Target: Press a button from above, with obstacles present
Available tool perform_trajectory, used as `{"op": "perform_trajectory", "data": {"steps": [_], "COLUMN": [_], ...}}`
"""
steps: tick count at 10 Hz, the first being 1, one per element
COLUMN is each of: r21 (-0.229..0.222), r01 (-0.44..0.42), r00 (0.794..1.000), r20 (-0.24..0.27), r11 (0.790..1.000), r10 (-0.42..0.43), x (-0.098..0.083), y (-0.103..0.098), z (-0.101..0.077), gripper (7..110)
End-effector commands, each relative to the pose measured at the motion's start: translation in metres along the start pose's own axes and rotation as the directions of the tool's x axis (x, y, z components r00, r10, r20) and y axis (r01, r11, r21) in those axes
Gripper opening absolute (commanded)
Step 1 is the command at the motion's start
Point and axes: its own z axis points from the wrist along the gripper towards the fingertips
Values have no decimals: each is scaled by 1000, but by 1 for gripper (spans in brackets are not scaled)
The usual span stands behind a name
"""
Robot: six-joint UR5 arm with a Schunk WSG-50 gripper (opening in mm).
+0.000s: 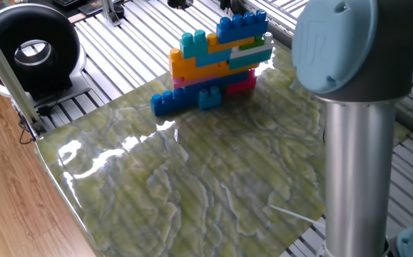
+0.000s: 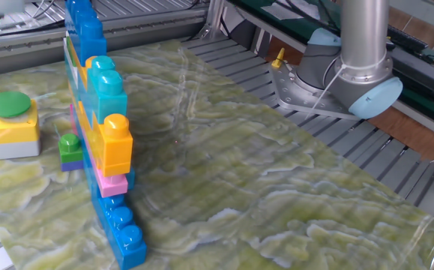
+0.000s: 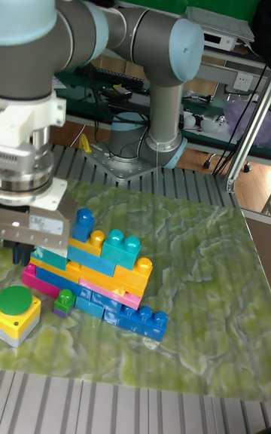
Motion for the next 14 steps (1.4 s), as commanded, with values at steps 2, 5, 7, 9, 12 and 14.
{"op": "perform_trajectory", "data": {"steps": [2,5,7,9,12,14], "r21": [-34,-43,-77,-83,-53,-60], "r01": [-25,-17,25,78,69,30], "r00": [1000,1000,999,995,995,999], "r20": [10,21,26,71,71,43], "r11": [999,999,997,993,996,998], "r10": [25,18,-23,-73,-65,-27], "x": [30,37,37,27,26,63], "y": [29,35,44,47,39,60], "z": [-30,-33,-33,-34,-33,-41], "gripper": [7,7,7,7,7,7]}}
